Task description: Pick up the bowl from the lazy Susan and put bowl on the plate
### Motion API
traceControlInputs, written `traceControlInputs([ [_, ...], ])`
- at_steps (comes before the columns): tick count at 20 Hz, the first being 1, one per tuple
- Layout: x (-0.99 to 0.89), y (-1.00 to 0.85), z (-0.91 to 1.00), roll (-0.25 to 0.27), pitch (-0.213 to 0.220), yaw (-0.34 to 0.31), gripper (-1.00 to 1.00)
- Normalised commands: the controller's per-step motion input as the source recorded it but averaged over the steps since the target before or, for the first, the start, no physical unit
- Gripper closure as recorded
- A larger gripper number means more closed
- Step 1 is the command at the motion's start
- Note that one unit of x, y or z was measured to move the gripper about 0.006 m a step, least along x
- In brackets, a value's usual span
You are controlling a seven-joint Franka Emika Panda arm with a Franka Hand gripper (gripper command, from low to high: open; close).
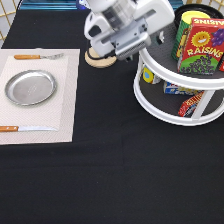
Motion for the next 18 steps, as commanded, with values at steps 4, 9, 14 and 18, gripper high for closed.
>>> traceControlInputs([
  [4, -1.0, 0.01, 0.18, -0.174, -0.034, 0.005, -1.0],
  [9, -1.0, 0.24, 0.0, -0.177, 0.0, 0.0, -1.0],
  [14, -0.87, 0.58, 0.0, -0.149, -0.005, -0.001, -1.0],
  [18, -0.29, 0.79, 0.11, -0.102, -0.01, -0.051, -1.0],
])
